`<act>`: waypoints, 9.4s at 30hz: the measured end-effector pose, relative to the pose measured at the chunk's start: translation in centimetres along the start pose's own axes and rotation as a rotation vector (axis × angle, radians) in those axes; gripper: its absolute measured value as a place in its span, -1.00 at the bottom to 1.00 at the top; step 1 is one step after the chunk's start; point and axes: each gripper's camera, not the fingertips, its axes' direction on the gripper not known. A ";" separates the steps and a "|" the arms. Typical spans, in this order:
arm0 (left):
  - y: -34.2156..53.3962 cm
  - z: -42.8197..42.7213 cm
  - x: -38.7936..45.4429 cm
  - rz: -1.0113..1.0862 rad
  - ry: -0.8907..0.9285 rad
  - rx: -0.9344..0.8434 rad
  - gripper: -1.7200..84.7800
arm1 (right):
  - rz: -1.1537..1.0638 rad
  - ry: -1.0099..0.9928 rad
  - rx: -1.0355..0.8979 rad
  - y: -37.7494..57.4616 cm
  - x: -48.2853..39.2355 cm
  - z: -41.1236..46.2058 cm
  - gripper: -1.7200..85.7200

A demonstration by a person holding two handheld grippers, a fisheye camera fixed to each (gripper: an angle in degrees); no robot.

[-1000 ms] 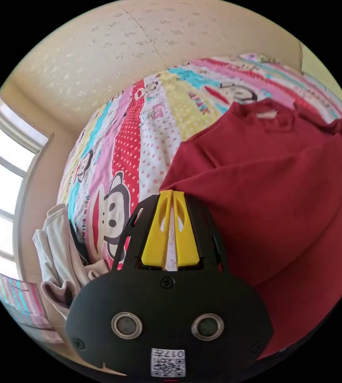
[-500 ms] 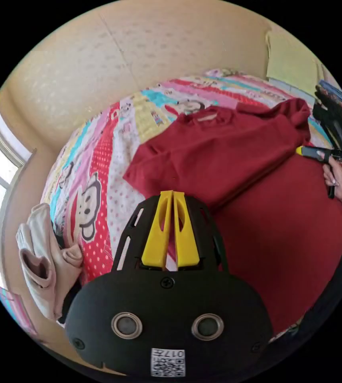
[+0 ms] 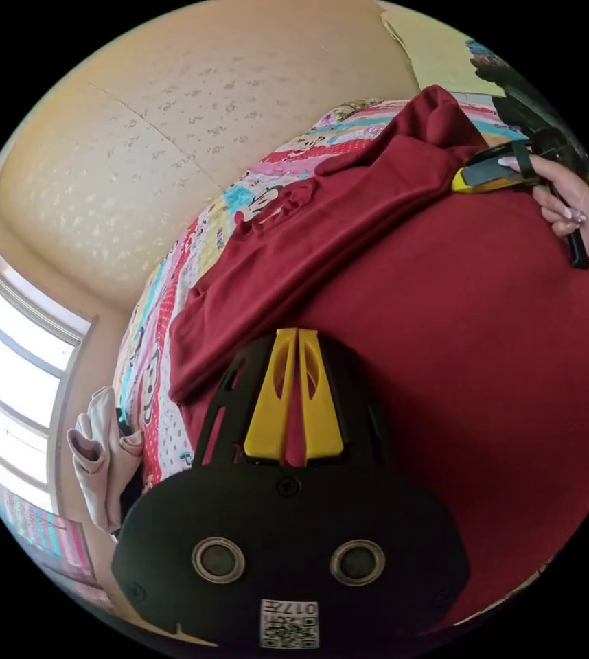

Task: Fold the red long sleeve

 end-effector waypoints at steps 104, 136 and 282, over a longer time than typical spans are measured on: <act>5.5 9.9 -17.1 -0.347 0.611 -0.025 -0.97 | -0.827 0.108 -0.205 2.3 -16.1 7.6 -0.77; -0.3 5.8 -15.6 -0.382 0.660 0.010 -0.90 | -1.329 1.039 0.022 25.4 -17.8 18.1 -0.89; 13.1 -3.3 -27.8 -0.338 0.887 -0.066 -0.95 | -0.967 1.180 0.159 17.9 -17.1 6.9 -0.90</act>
